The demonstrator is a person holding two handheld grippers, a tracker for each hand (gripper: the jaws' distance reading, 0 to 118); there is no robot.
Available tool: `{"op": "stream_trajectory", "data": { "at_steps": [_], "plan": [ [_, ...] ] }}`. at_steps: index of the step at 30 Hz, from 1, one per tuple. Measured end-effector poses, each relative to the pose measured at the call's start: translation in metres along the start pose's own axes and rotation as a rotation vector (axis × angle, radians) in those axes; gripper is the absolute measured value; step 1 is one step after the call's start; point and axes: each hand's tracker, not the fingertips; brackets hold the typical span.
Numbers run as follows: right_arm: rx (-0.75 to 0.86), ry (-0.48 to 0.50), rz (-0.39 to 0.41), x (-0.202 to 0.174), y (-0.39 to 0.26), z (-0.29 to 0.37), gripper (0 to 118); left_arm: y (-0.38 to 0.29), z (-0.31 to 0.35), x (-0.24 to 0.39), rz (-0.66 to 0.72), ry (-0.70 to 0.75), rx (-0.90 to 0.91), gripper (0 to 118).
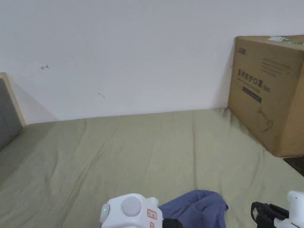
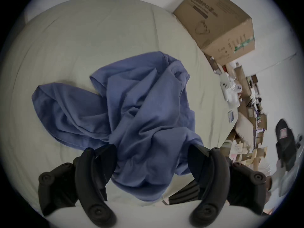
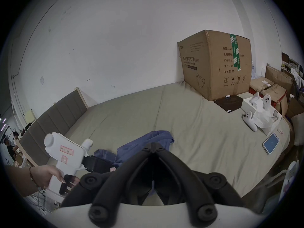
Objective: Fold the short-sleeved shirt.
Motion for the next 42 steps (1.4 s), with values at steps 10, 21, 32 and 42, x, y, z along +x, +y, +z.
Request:
{"op": "stream_trajectory", "data": {
  "at_steps": [10,21,32,42],
  "plan": [
    [0.137,0.062,0.044,-0.026,0.02,0.02,0,-0.055,0.176,0.009,-0.194,0.11,0.761,98],
    [0.451,-0.011,0.171,-0.065,0.009,0.021,0,-0.156,0.194,0.004,-0.163,0.506,1.223,1],
    [0.459,0.035,0.167,-0.078,0.021,0.026,0,-0.15,0.206,-0.003,-0.119,0.424,1.217,0],
    [0.285,0.088,0.168,-0.072,0.022,-0.001,0,0.011,0.154,-0.088,0.139,0.09,0.344,0]
  ]
}}
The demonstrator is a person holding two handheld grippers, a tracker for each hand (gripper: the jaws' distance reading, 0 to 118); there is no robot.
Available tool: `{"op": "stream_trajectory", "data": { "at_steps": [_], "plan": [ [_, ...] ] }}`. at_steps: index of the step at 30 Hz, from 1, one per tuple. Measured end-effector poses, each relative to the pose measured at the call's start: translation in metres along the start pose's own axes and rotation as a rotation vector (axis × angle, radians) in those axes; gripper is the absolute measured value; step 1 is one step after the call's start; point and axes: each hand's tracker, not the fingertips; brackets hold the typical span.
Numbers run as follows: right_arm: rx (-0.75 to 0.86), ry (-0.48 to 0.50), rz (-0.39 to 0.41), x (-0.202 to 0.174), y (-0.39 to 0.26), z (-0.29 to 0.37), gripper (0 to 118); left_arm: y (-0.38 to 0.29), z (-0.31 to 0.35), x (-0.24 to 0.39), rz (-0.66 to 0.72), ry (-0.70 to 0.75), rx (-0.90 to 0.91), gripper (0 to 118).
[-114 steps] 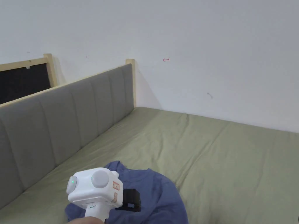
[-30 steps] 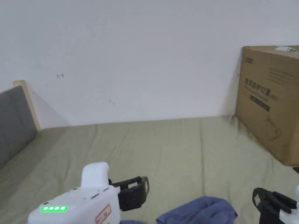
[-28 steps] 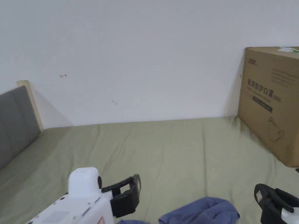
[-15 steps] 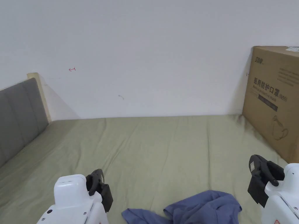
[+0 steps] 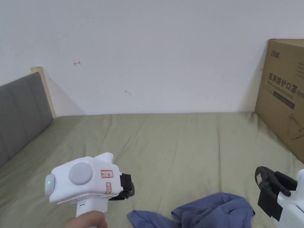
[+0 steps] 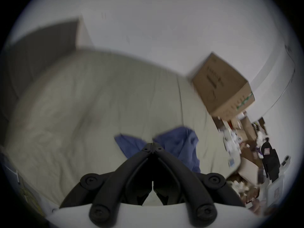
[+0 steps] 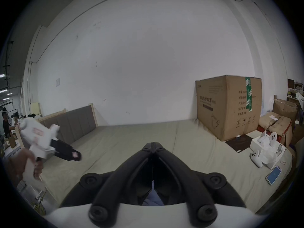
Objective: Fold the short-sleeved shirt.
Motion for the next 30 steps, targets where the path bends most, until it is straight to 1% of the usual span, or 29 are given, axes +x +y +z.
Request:
{"op": "stream_trajectory", "data": {
  "at_steps": [2,3,4,5,8,9,10,14,16,17,18,19,20,21,22,23,24,25,26,27,28,29,30],
  "plan": [
    [-0.026,0.004,0.005,0.004,-0.007,-0.008,0,0.009,-0.04,-0.012,-0.049,0.146,-0.062,1],
    [-0.042,0.003,0.005,0.006,-0.01,-0.013,0,0.012,-0.061,-0.017,-0.094,0.205,-0.094,15],
    [-0.06,0.0,0.006,0.009,-0.014,-0.017,0,0.011,-0.079,-0.022,-0.112,0.238,-0.11,45],
    [-0.077,-0.003,0.004,0.012,-0.017,-0.021,0,0.012,-0.094,-0.028,-0.101,0.26,-0.118,76],
    [-0.129,-0.022,-0.014,0.022,-0.026,-0.036,0,0.014,-0.138,-0.046,-0.047,0.214,-0.162,91],
    [-0.147,-0.028,-0.027,0.026,-0.029,-0.04,0,0.014,-0.152,-0.049,-0.047,0.214,-0.172,103],
    [-0.163,-0.029,-0.037,0.029,-0.032,-0.045,0,0.015,-0.164,-0.051,-0.06,0.223,-0.177,104],
    [-0.199,-0.045,-0.047,0.038,-0.044,-0.057,0,0.009,-0.206,-0.059,-0.106,0.286,-0.21,104],
    [-0.215,-0.054,-0.049,0.042,-0.049,-0.062,0,-0.003,-0.218,-0.06,-0.132,0.287,-0.212,108],
    [-0.221,-0.057,-0.054,0.044,-0.051,-0.062,0,-0.008,-0.215,-0.054,-0.181,0.324,-0.175,108],
    [-0.228,-0.059,-0.062,0.048,-0.052,-0.063,0,-0.017,-0.206,-0.043,-0.222,0.352,-0.12,103],
    [-0.234,-0.061,-0.072,0.052,-0.053,-0.064,0,-0.025,-0.2,-0.035,-0.263,0.356,-0.072,90],
    [-0.239,-0.067,-0.076,0.055,-0.054,-0.066,0,-0.034,-0.193,-0.027,-0.303,0.364,-0.048,70],
    [-0.246,-0.078,-0.076,0.06,-0.055,-0.069,0,-0.042,-0.184,-0.021,-0.349,0.387,-0.029,46],
    [-0.253,-0.083,-0.079,0.065,-0.053,-0.073,0,-0.047,-0.174,-0.018,-0.367,0.335,-0.023,16],
    [-0.265,-0.081,-0.088,0.071,-0.051,-0.078,0,-0.053,-0.165,-0.015,-0.372,0.313,-0.018,2],
    [-0.285,-0.066,-0.107,0.079,-0.049,-0.086,0,-0.056,-0.151,-0.012,-0.388,0.366,0.043,2],
    [-0.309,-0.041,-0.144,0.086,-0.046,-0.095,0,-0.057,-0.135,-0.013,-0.344,0.299,0.09,2],
    [-0.339,-0.014,-0.186,0.095,-0.042,-0.108,0,-0.058,-0.116,-0.015,-0.286,0.199,0.123,2],
    [-0.369,0.011,-0.23,0.103,-0.038,-0.123,0,-0.059,-0.099,-0.015,-0.243,0.144,0.158,2],
    [-0.403,0.021,-0.263,0.111,-0.034,-0.141,0,-0.06,-0.087,-0.012,-0.232,0.138,0.184,2],
    [-0.457,0.015,-0.261,0.115,-0.029,-0.16,5,-0.062,-0.076,-0.011,-0.235,0.141,0.2,2],
    [-0.529,0.041,-0.288,0.122,-0.027,-0.185,30,-0.065,-0.063,-0.009,-0.238,0.139,0.218,2]
  ]
}}
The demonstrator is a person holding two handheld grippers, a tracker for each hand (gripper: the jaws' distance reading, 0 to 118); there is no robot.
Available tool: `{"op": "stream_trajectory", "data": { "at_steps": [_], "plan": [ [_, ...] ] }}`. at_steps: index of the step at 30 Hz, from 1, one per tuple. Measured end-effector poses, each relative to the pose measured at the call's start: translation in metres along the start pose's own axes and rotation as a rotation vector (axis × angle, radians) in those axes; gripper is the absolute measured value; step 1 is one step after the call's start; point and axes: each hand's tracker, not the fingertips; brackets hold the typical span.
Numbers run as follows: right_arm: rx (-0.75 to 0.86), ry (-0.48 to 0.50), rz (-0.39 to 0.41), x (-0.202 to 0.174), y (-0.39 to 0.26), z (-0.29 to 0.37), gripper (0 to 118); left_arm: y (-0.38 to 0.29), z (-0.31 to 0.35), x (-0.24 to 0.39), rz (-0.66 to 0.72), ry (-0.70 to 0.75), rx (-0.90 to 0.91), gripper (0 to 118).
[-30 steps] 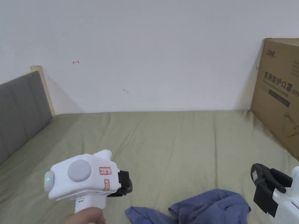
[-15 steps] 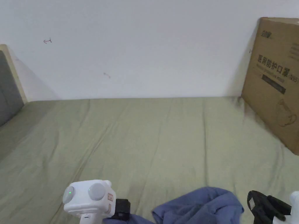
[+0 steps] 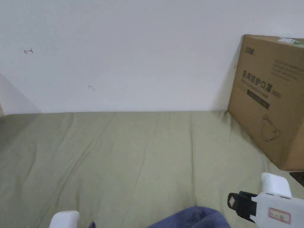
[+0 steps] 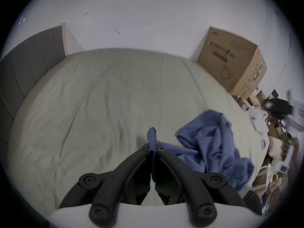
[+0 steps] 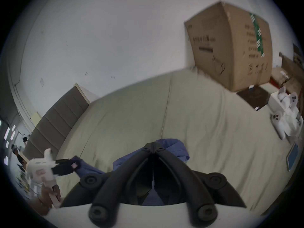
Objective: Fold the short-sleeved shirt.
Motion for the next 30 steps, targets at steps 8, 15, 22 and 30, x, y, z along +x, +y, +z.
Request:
{"op": "stream_trajectory", "data": {
  "at_steps": [8,15,22,30],
  "plan": [
    [-0.496,-0.179,-0.012,0.023,0.046,-0.169,94,-0.01,0.027,0.002,0.041,-0.032,0.012,2],
    [-0.65,-0.197,0.25,0.009,0.024,-0.204,29,-0.02,0.022,-0.011,0.069,-0.019,-0.029,2],
    [-0.336,-0.032,0.249,-0.008,0.047,-0.096,7,-0.015,0.045,-0.023,0.098,-0.011,0.007,2],
    [-0.048,-0.003,0.165,-0.005,0.096,0.08,7,0.067,0.121,-0.043,0.075,0.027,0.192,2]
  ]
}}
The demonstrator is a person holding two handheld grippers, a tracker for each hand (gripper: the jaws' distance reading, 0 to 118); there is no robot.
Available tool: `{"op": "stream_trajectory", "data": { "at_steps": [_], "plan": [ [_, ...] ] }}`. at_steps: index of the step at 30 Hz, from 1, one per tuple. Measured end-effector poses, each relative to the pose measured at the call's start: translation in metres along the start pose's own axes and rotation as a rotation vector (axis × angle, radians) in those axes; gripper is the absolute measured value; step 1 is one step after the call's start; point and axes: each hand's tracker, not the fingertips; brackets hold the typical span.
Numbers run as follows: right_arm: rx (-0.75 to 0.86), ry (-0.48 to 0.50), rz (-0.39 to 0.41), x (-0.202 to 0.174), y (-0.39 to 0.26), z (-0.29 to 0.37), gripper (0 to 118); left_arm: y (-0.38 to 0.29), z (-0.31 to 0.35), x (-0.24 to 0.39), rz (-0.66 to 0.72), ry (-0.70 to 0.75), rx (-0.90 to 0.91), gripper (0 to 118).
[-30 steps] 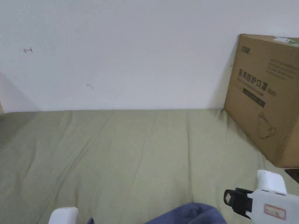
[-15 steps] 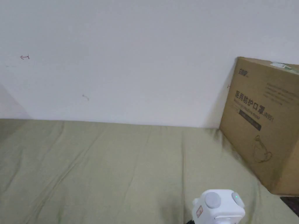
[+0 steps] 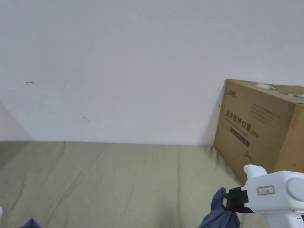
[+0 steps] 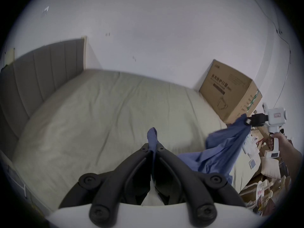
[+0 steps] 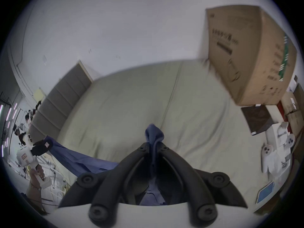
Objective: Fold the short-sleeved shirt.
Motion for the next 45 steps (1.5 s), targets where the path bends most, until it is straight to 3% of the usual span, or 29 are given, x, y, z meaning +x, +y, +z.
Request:
{"op": "stream_trajectory", "data": {
  "at_steps": [9,12,19,29,32,38,45],
  "plan": [
    [0.187,-0.04,0.029,-0.028,0.057,0.115,7,0.13,0.049,0.02,-0.099,-0.005,0.131,2],
    [0.242,-0.032,0.001,-0.035,0.082,0.132,7,0.163,0.056,0.027,-0.098,0.004,0.172,2],
    [0.318,-0.06,-0.003,-0.049,0.152,0.129,7,0.227,0.041,0.035,-0.047,0.015,0.242,2],
    [0.451,-0.101,-0.027,-0.052,0.231,0.066,7,0.273,-0.032,0.028,0.015,0.068,0.34,2],
    [0.467,-0.131,-0.029,-0.049,0.235,0.041,7,0.271,-0.052,0.029,-0.046,0.108,0.366,2],
    [0.402,-0.141,-0.019,-0.031,0.197,-0.025,7,0.228,-0.098,0.013,-0.013,0.132,0.306,2],
    [0.077,-0.138,-0.144,0.026,0.025,-0.137,7,0.069,-0.158,-0.03,0.117,0.126,-0.046,2]
  ]
}}
